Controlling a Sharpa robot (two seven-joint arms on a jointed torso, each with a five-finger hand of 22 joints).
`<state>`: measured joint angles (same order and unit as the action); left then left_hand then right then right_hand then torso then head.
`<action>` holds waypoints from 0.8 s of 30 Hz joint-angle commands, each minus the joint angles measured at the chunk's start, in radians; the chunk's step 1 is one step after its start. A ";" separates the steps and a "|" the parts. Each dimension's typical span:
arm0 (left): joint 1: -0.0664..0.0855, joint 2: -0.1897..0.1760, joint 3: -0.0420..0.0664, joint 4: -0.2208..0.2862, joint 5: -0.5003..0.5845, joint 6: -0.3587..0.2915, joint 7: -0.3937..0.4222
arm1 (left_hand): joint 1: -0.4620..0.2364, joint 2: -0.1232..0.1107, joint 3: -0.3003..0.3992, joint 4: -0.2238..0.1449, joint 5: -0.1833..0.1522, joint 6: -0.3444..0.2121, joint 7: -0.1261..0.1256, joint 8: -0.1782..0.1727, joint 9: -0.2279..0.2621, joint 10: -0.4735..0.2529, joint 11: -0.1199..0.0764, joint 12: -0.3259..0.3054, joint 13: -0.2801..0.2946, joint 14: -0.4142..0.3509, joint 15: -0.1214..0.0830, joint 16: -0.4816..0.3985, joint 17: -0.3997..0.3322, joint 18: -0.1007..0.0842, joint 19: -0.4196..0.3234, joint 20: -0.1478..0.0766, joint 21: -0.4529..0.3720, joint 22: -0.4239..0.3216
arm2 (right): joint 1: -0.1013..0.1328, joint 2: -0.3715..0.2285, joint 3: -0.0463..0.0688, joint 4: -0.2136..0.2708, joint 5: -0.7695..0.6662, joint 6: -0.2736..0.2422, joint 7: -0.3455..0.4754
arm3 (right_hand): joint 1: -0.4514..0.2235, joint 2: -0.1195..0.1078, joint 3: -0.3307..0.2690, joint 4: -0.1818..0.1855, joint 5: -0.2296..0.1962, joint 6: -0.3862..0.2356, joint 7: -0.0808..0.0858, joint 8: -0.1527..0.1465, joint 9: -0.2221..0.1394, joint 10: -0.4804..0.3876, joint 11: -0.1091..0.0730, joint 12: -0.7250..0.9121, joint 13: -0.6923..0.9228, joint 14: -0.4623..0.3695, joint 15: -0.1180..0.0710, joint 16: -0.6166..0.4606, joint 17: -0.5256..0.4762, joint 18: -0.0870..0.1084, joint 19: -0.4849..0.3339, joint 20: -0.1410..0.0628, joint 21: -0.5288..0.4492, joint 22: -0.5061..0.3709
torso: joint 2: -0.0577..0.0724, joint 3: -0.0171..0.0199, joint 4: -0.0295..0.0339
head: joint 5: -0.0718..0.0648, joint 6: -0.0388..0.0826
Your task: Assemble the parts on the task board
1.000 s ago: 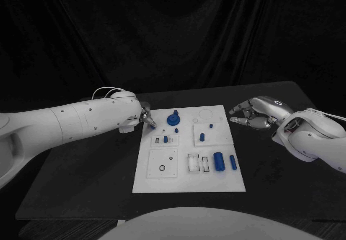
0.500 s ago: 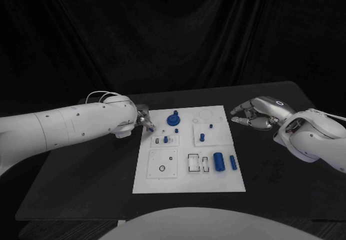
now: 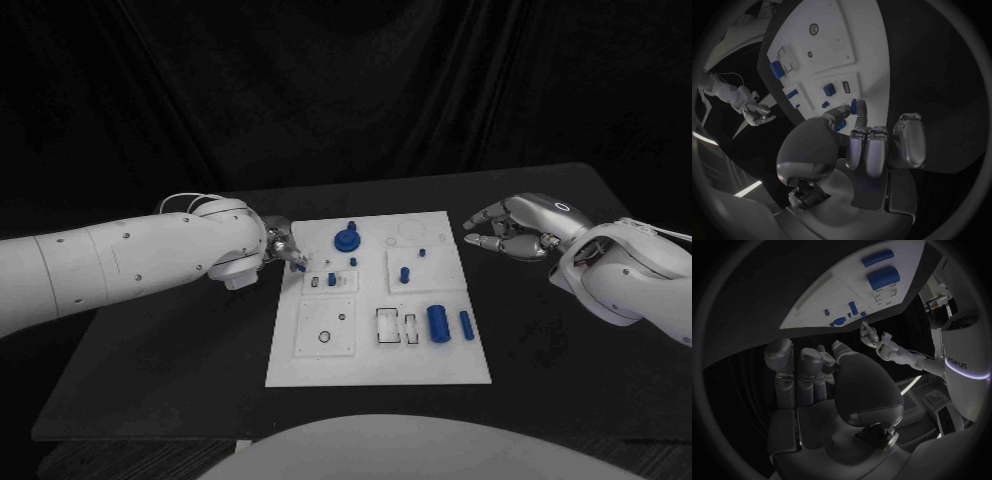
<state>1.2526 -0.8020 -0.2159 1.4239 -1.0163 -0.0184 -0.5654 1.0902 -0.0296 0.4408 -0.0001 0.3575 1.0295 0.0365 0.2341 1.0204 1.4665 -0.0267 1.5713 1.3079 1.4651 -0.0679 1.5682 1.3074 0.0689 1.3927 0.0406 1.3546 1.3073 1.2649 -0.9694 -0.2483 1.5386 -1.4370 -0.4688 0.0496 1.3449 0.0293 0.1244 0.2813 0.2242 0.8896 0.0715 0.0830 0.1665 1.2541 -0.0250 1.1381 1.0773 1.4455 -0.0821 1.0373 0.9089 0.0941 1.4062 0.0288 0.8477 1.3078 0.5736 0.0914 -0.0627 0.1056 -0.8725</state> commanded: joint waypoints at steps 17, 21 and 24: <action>-0.006 0.005 0.000 0.034 0.020 -0.047 -0.006 | -0.020 0.001 0.035 -0.019 0.005 0.002 0.000 -0.005 0.002 0.104 -0.003 -0.001 0.263 0.106 -0.004 0.003 0.263 -0.002 -0.004 0.000 -0.004 0.121 | -0.002 0.000 0.001 0.001 -0.002 0.003 -0.018 | 0.010 -0.004 0.004 0.001 0.006 0.005 -0.001 -0.006 -0.002 -0.006 0.005 -0.004 -0.001 -0.007 0.003 -0.006 -0.002 0.020 0.000 0.005 -0.005 0.110 | 0.003 -0.0011 0.0011 | 0.010 0.000; -0.011 0.010 0.000 0.032 0.017 -0.047 -0.003 | -0.021 0.002 0.035 -0.019 0.005 0.002 0.000 -0.005 0.002 0.104 -0.003 -0.001 0.263 0.106 -0.004 0.003 0.263 -0.002 -0.004 0.000 -0.003 0.122 | -0.002 0.000 0.001 0.002 -0.002 0.003 -0.018 | 0.010 -0.004 0.004 0.001 0.006 0.005 -0.001 -0.006 -0.002 -0.006 0.005 -0.004 -0.001 -0.007 0.003 -0.006 -0.002 0.020 0.000 0.005 -0.005 0.110 | 0.003 -0.0014 0.0025 | 0.009 0.000; -0.015 0.012 0.000 0.029 0.016 -0.051 -0.002 | -0.021 0.002 0.035 -0.019 0.005 0.002 0.000 -0.005 0.002 0.104 -0.003 -0.001 0.263 0.106 -0.004 0.003 0.263 -0.002 -0.004 0.000 -0.003 0.122 | -0.002 0.000 0.001 0.001 -0.002 0.003 -0.017 | 0.011 -0.005 0.004 0.001 0.007 0.005 -0.002 -0.007 -0.002 -0.007 0.005 -0.005 -0.002 -0.007 0.003 -0.007 -0.003 0.020 0.000 0.005 -0.006 0.110 | 0.003 -0.0016 0.0020 | 0.011 0.000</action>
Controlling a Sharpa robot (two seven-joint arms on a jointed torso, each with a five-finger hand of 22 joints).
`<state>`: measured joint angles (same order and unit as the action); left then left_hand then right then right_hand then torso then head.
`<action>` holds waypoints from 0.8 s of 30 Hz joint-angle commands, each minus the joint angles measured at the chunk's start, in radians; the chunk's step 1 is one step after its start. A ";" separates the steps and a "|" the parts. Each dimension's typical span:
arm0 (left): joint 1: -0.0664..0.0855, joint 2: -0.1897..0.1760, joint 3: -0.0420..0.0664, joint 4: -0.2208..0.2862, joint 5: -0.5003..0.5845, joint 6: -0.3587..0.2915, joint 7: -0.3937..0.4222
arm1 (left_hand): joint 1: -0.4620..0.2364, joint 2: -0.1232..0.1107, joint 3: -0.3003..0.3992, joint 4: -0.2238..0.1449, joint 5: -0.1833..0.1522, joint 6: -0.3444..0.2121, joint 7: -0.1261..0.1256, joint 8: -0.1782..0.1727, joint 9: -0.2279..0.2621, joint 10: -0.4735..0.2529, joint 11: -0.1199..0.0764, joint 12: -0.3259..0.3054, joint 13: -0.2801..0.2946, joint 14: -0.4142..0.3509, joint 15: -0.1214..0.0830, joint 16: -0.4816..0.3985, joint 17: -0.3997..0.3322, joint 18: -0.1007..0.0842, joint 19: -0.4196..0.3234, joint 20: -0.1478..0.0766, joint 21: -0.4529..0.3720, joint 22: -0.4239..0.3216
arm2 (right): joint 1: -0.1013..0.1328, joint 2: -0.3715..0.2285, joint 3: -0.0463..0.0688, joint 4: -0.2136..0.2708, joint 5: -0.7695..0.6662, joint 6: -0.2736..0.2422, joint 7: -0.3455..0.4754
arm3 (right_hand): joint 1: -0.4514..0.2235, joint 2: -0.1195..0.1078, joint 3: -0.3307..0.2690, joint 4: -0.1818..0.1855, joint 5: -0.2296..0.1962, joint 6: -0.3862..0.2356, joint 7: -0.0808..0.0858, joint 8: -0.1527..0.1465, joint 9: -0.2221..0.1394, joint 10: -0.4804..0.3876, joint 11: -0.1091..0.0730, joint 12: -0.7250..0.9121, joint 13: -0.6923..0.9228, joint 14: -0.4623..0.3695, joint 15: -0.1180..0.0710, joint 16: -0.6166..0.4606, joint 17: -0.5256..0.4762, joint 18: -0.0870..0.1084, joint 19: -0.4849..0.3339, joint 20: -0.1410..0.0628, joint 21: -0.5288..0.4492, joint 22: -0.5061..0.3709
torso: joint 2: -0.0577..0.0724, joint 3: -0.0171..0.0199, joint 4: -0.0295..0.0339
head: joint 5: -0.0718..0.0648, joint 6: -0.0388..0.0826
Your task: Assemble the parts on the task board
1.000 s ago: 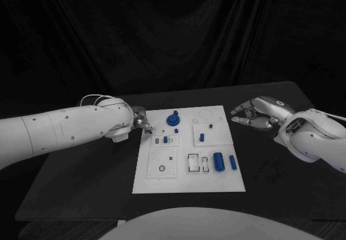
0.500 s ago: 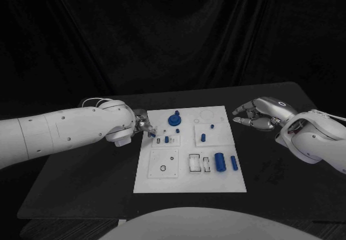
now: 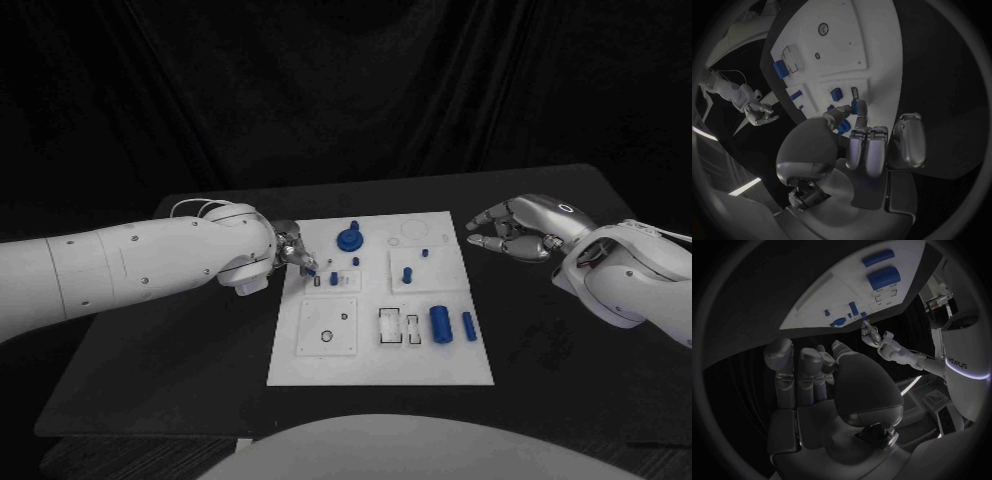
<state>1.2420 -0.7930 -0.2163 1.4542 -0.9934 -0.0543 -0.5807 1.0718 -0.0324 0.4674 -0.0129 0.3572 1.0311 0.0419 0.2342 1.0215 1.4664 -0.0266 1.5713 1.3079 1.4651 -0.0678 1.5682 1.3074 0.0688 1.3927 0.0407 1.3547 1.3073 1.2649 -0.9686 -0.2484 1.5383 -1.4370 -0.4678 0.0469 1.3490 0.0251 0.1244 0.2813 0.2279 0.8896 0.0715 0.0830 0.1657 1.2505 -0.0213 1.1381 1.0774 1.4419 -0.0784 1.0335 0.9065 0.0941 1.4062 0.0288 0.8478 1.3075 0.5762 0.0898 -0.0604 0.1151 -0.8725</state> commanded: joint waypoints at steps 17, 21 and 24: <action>-0.031 0.011 0.000 -0.006 -0.008 -0.017 0.018 | -0.007 0.006 0.012 -0.004 0.006 -0.001 -0.005 -0.006 0.001 0.104 -0.002 -0.001 0.263 0.106 -0.004 0.003 0.263 -0.001 -0.008 0.001 -0.008 0.119 | -0.003 0.002 0.001 0.000 -0.002 -0.001 -0.013 | 0.011 -0.003 0.007 0.001 0.011 0.003 -0.002 -0.009 -0.003 -0.003 0.001 -0.005 -0.002 -0.004 0.000 -0.004 0.000 0.021 0.000 0.005 -0.008 0.110 | -0.001 0.0013 -0.0006 | 0.001 0.000; -0.036 0.014 0.000 -0.010 -0.008 -0.020 0.021 | -0.007 0.007 0.012 -0.004 0.006 -0.002 -0.005 -0.006 0.002 0.104 -0.002 -0.001 0.263 0.106 -0.004 0.003 0.263 0.000 -0.009 0.001 -0.010 0.118 | -0.003 0.003 0.001 -0.001 -0.002 -0.001 -0.013 | 0.011 -0.003 0.007 0.001 0.012 0.003 -0.001 -0.009 -0.004 -0.004 0.001 -0.005 -0.003 -0.004 0.000 -0.003 0.000 0.021 0.000 0.005 -0.009 0.110 | -0.001 0.0014 -0.0009 | 0.000 0.000; -0.041 0.017 0.000 -0.011 -0.008 -0.021 0.023 | -0.007 0.007 0.013 -0.004 0.006 -0.002 -0.005 -0.006 0.002 0.104 -0.002 -0.001 0.263 0.106 -0.004 0.003 0.263 0.000 -0.008 0.001 -0.010 0.118 | -0.004 0.002 0.001 0.000 -0.002 -0.002 -0.013 | 0.011 -0.003 0.007 0.001 0.012 0.003 -0.001 -0.009 -0.004 -0.004 0.001 -0.005 -0.003 -0.004 0.000 -0.003 0.000 0.021 0.000 0.005 -0.009 0.110 | -0.001 0.0007 -0.0006 | 0.000 0.000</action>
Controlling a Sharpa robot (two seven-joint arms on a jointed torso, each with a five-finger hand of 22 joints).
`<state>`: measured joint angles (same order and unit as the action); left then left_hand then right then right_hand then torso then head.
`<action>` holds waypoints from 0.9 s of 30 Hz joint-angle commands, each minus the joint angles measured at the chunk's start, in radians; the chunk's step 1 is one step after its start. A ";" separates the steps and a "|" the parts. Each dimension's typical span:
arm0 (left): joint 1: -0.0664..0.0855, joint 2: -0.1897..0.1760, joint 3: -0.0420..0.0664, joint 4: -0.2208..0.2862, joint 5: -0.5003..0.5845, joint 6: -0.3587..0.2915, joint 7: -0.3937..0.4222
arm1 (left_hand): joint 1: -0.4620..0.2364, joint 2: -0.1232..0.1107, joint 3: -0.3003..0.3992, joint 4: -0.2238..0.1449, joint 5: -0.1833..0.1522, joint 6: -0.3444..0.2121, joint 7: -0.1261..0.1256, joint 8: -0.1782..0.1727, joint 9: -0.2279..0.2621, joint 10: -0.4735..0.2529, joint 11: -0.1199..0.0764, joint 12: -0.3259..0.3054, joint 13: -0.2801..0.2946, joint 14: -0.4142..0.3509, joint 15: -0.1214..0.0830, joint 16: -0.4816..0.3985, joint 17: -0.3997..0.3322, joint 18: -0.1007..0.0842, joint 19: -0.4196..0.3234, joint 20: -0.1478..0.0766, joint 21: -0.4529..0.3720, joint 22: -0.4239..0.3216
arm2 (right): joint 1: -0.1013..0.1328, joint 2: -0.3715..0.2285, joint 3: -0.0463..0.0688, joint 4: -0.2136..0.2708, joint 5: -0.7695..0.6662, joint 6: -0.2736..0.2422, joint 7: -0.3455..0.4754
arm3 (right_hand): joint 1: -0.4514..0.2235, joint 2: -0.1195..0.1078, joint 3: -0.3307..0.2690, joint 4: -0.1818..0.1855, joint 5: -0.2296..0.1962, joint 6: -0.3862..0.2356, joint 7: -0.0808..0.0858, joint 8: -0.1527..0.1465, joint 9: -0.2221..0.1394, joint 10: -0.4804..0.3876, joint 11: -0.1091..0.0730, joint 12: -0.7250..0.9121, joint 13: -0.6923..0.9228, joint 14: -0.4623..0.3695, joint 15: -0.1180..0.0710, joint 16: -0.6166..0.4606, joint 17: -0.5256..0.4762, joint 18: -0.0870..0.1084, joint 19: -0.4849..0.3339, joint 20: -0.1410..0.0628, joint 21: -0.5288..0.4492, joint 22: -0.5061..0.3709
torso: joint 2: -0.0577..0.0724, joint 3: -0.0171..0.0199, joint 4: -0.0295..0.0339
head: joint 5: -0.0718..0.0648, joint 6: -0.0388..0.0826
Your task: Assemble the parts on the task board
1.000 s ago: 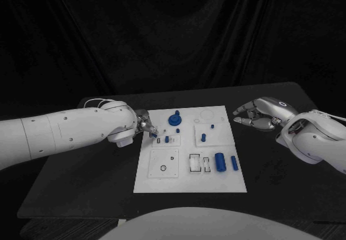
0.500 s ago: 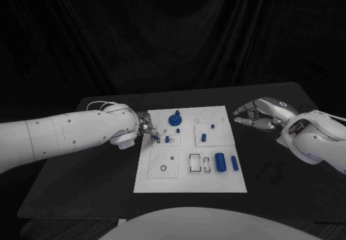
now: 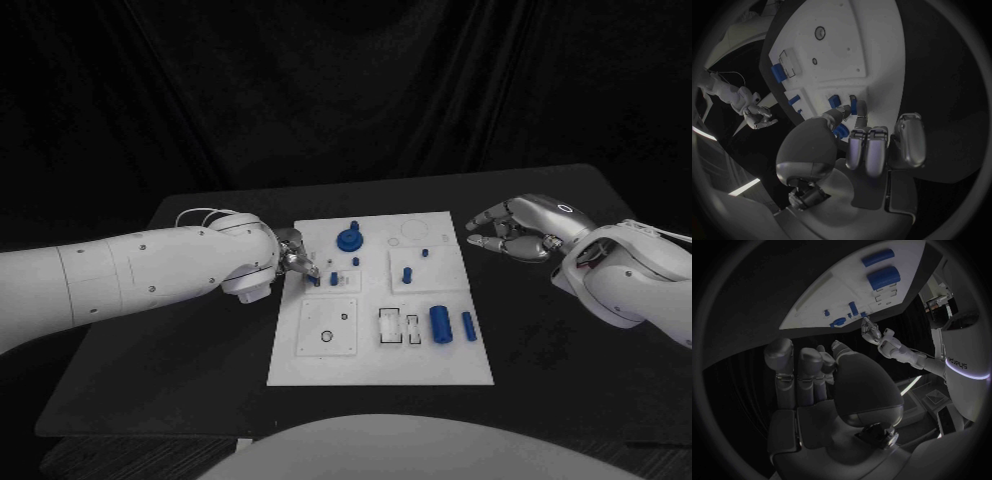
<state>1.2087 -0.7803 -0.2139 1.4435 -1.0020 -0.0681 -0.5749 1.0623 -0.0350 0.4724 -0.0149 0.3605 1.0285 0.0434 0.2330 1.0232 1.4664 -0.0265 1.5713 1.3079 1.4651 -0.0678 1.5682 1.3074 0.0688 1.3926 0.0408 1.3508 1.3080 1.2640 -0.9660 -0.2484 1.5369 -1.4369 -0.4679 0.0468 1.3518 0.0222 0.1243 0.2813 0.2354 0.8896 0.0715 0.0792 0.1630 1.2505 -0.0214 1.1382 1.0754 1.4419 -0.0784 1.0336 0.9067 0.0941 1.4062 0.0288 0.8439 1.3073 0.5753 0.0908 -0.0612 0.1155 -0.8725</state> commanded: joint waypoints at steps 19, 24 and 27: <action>-0.020 0.005 -0.002 0.004 0.000 -0.015 0.027 | 0.002 0.012 0.014 -0.003 0.005 0.000 -0.007 -0.005 0.002 0.104 -0.002 -0.001 0.263 0.106 -0.004 0.003 0.263 0.001 -0.010 0.001 -0.009 0.116 | -0.008 -0.001 0.001 0.002 -0.002 0.000 -0.014 | 0.008 0.000 0.007 0.001 0.004 0.003 -0.001 -0.005 -0.001 -0.004 0.001 -0.005 -0.001 -0.004 0.000 -0.003 0.000 0.021 0.000 0.005 -0.005 0.110 | 0.001 -0.0010 -0.0001 | 0.004 0.000; -0.020 0.001 -0.002 0.007 0.000 -0.001 0.019 | 0.003 0.012 0.016 -0.004 0.005 0.000 -0.007 -0.005 0.002 0.104 -0.002 -0.001 0.263 0.106 -0.004 0.003 0.263 0.001 -0.011 0.001 -0.010 0.116 | -0.008 -0.002 0.001 0.002 -0.002 0.002 -0.015 | 0.008 0.000 0.007 0.001 0.004 0.003 -0.001 -0.005 -0.001 -0.004 0.001 -0.005 -0.001 -0.004 0.000 -0.003 0.000 0.021 0.000 0.005 -0.005 0.110 | 0.001 -0.0010 0.0000 | 0.007 0.000; -0.021 -0.002 -0.002 0.008 0.000 0.004 0.016 | 0.005 0.011 0.021 -0.009 0.007 -0.001 -0.007 -0.005 0.004 0.104 -0.002 -0.001 0.263 0.106 -0.004 0.003 0.263 0.001 -0.011 0.001 -0.010 0.116 | -0.009 -0.002 0.001 0.002 -0.002 0.002 -0.015 | 0.009 0.000 0.009 0.002 0.007 0.002 -0.001 -0.006 -0.002 -0.004 0.001 -0.006 -0.002 -0.004 0.000 -0.004 0.000 0.021 0.000 0.005 -0.005 0.110 | 0.001 -0.0010 -0.0006 | 0.008 0.000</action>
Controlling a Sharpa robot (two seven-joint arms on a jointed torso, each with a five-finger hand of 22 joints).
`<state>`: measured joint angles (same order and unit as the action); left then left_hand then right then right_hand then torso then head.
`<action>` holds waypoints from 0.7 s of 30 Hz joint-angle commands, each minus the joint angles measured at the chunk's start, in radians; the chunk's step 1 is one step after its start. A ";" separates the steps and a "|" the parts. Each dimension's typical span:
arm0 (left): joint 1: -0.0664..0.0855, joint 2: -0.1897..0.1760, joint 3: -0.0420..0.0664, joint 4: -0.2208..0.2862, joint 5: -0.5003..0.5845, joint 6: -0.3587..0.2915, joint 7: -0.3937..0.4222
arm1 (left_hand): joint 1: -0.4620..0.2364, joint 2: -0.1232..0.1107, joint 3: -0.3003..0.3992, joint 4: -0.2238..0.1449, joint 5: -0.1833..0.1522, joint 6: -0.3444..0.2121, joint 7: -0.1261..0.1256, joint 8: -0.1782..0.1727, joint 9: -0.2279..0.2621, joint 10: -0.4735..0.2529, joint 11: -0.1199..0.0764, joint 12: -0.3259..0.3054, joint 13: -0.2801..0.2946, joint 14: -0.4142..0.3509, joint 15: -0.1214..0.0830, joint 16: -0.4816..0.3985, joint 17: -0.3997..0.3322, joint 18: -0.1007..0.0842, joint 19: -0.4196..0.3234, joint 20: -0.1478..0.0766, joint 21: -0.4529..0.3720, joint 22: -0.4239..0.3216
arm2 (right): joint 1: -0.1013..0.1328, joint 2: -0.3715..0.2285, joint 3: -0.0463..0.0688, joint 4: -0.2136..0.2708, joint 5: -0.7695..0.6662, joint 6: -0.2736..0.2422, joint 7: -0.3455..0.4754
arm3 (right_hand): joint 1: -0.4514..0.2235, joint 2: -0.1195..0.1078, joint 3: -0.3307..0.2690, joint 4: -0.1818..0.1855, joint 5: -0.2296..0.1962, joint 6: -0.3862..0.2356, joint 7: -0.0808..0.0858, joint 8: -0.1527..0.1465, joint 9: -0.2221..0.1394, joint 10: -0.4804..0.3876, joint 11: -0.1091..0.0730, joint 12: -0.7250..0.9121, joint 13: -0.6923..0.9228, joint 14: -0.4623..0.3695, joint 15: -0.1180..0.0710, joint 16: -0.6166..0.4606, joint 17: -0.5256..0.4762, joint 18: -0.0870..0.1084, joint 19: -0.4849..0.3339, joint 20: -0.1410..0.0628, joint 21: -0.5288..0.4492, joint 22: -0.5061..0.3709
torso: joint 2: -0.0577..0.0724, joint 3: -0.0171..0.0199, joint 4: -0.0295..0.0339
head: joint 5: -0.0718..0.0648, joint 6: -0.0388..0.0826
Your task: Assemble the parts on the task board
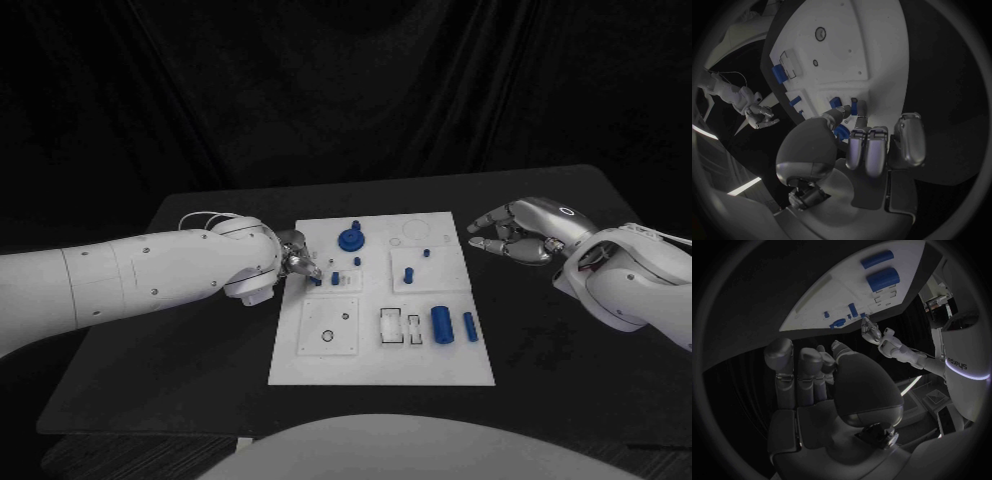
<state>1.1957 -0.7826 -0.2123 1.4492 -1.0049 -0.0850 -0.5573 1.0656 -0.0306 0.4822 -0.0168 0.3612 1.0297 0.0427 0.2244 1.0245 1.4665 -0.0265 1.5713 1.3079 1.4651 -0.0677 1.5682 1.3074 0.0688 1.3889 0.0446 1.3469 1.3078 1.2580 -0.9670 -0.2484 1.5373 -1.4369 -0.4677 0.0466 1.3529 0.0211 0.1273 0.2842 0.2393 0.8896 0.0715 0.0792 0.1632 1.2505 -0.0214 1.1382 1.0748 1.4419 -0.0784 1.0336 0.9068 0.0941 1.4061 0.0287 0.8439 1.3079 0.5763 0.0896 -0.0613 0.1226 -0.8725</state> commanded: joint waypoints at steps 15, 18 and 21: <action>-0.008 -0.006 -0.004 0.012 0.003 0.031 -0.004 | 0.003 0.003 0.023 -0.015 0.017 -0.003 -0.005 0.004 0.007 0.104 -0.002 -0.001 0.263 0.106 -0.003 0.003 0.263 0.001 -0.008 -0.002 -0.008 0.116 | -0.004 -0.002 0.001 0.002 -0.002 0.004 -0.018 | 0.009 0.002 0.007 -0.001 0.004 0.002 -0.001 -0.006 -0.002 -0.004 0.001 -0.007 -0.002 -0.004 0.000 -0.005 -0.001 0.021 0.000 0.005 -0.006 0.110 | 0.000 0.0015 0.0015 | 0.001 0.000; -0.008 -0.007 -0.004 0.012 0.003 0.032 -0.003 | 0.003 0.002 0.024 -0.016 0.018 -0.004 -0.005 0.004 0.007 0.104 -0.002 -0.001 0.263 0.106 -0.003 0.003 0.263 0.001 -0.009 -0.002 -0.010 0.116 | -0.004 -0.002 0.001 0.002 -0.002 0.004 -0.019 | 0.009 0.002 0.007 -0.001 0.004 0.002 -0.001 -0.006 -0.002 -0.004 0.001 -0.007 -0.002 -0.004 0.000 -0.005 -0.001 0.021 0.000 0.005 -0.006 0.110 | 0.000 0.0004 0.0005 | 0.002 0.000; -0.008 -0.008 -0.004 0.013 0.003 0.029 0.001 | 0.003 0.001 0.026 -0.018 0.019 -0.004 -0.005 0.004 0.008 0.104 -0.002 -0.001 0.263 0.106 -0.003 0.003 0.263 0.002 -0.009 -0.002 -0.011 0.115 | -0.004 -0.002 0.001 0.002 -0.002 0.004 -0.020 | 0.009 0.002 0.008 -0.001 0.005 0.002 -0.001 -0.007 -0.002 -0.005 0.001 -0.007 -0.003 -0.004 0.000 -0.006 -0.002 0.021 0.000 0.005 -0.006 0.110 | 0.000 -0.0001 -0.0008 | 0.004 0.000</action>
<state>1.1939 -0.7898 -0.2127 1.4604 -1.0047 -0.0781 -0.5582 1.0655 -0.0306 0.4851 -0.0197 0.3766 1.0285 0.0432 0.2244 1.0314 1.4665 -0.0265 1.5713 1.3079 1.4651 -0.0677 1.5682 1.3074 0.0688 1.3852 0.0408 1.3429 1.3076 1.2566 -0.9680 -0.2484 1.5378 -1.4369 -0.4667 0.0446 1.3528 0.0212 0.1285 0.2854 0.2393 0.8896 0.0715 0.0792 0.1625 1.2505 -0.0214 1.1346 1.0739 1.4419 -0.0785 1.0336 0.9055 0.0940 1.4062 0.0287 0.8440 1.3076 0.5763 0.0905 -0.0606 0.1251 -0.8725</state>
